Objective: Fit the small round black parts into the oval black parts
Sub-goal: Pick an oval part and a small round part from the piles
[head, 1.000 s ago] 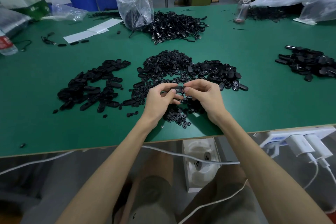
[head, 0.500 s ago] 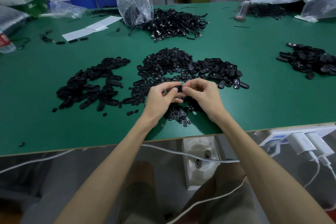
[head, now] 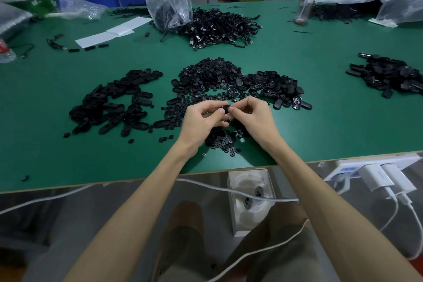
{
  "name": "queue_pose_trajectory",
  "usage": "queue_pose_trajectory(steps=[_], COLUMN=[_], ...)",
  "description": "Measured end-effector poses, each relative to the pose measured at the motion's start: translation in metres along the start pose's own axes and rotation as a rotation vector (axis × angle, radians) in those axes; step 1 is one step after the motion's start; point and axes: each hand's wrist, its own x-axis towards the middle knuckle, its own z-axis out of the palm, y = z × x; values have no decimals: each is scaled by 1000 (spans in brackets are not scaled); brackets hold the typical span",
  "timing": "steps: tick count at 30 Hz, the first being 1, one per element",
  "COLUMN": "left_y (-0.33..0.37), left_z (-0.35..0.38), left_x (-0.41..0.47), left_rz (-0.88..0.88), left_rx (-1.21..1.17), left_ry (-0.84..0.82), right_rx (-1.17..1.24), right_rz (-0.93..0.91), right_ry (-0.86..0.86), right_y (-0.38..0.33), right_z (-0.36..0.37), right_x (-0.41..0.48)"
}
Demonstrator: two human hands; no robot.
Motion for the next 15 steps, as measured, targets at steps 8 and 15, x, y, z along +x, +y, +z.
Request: queue_pose_trajectory(steps=[8, 15], left_y=[1, -1], left_z=[1, 0], left_x=[-1, 0], left_rz=[-15, -17], left_rx=[6, 9], left_ry=[7, 52], right_rx=[-43, -32], right_rz=[-13, -94], right_ry=[-5, -60], right_y=[-3, -5], right_z=[1, -2], right_x=[-1, -3])
